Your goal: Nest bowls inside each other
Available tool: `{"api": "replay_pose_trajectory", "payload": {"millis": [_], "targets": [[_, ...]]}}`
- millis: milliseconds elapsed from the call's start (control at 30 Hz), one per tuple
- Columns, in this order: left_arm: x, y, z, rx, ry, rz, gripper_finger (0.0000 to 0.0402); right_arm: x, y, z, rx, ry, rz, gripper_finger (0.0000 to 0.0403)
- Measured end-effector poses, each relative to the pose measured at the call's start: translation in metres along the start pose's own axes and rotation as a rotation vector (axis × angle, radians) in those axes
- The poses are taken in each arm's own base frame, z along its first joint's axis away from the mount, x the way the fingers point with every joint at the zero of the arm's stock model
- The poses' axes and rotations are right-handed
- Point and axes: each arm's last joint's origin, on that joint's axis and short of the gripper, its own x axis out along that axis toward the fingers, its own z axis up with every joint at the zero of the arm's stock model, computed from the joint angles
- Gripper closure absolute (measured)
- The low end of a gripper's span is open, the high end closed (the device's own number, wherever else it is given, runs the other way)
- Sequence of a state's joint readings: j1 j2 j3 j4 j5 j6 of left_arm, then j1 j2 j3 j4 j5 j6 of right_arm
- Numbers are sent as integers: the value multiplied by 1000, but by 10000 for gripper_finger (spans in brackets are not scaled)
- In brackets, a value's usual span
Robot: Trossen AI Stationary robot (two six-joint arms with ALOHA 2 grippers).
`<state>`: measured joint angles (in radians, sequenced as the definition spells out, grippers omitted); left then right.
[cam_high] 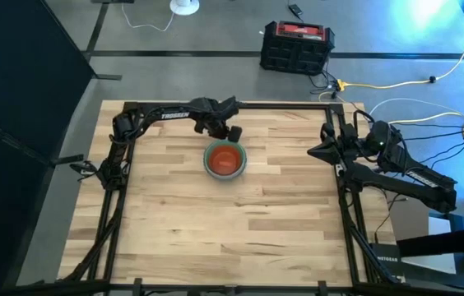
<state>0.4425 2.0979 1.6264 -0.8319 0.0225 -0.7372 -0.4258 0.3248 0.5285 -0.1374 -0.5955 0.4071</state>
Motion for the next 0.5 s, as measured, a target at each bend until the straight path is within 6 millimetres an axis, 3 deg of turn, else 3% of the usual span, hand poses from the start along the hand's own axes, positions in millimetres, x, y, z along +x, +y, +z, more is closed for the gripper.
{"api": "replay_pose_trajectory", "payload": {"millis": [500], "targets": [[0, -41, -49, 201, 84, -20, 401, 0, 0, 0, -15, 1, 0, 403]]}}
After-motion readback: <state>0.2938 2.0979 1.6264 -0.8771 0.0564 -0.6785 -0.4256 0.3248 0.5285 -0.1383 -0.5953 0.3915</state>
